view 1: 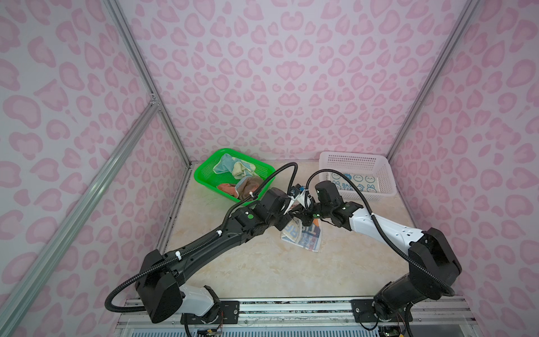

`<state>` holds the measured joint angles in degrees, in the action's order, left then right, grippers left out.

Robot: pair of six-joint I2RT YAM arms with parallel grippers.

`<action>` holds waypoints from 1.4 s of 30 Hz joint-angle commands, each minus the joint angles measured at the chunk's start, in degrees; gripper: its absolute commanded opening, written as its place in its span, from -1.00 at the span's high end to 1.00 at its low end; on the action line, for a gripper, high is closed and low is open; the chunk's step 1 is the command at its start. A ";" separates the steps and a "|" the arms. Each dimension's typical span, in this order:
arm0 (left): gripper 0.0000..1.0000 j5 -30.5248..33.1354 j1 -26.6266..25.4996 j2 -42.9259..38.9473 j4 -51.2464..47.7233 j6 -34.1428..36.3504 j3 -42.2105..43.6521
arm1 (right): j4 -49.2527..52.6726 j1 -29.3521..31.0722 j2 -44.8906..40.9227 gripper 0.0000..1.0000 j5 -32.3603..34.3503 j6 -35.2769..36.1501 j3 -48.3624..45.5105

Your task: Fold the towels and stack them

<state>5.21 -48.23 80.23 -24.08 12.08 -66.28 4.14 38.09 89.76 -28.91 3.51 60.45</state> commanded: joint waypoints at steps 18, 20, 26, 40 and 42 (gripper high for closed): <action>0.45 1.26 0.32 1.10 1.95 0.39 3.68 | -1.29 0.06 -0.74 1.00 -0.71 -0.78 -0.85; 0.83 1.95 0.41 1.14 3.10 -0.09 4.26 | -1.42 0.12 -0.95 1.00 -0.78 -0.78 -1.18; 0.95 0.92 0.50 -0.47 6.44 -0.78 5.71 | -1.75 0.04 -0.85 0.99 0.05 -1.14 -1.98; 0.95 3.28 0.76 -2.59 10.59 -1.52 6.21 | -15.95 1.71 3.94 0.51 10.82 -13.60 -12.86; 0.95 4.29 0.69 -1.91 10.42 -1.86 5.99 | -19.03 2.06 5.07 0.51 12.13 -15.98 -14.96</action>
<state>7.94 -47.64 77.60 -15.22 10.94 -59.40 -8.21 39.81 93.58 -20.47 -7.55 47.44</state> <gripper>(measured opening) 0.056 0.245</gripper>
